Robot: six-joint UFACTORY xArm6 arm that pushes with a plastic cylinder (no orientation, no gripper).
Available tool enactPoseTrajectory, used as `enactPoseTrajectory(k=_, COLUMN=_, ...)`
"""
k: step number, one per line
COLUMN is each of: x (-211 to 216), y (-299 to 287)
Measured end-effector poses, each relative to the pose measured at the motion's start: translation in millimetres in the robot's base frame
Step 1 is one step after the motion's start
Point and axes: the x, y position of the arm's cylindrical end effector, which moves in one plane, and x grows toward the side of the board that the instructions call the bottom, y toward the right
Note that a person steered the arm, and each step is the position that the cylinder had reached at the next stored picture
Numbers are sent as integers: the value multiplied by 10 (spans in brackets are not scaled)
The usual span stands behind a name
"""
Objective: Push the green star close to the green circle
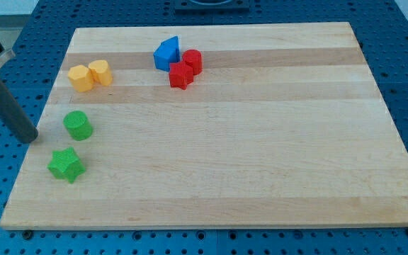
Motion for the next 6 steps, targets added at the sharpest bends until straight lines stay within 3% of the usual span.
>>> enactPoseTrajectory(k=2, x=1345, y=363)
enactPoseTrajectory(k=3, x=1382, y=537)
enactPoseTrajectory(k=4, x=809, y=564)
enactPoseTrajectory(k=6, x=610, y=627)
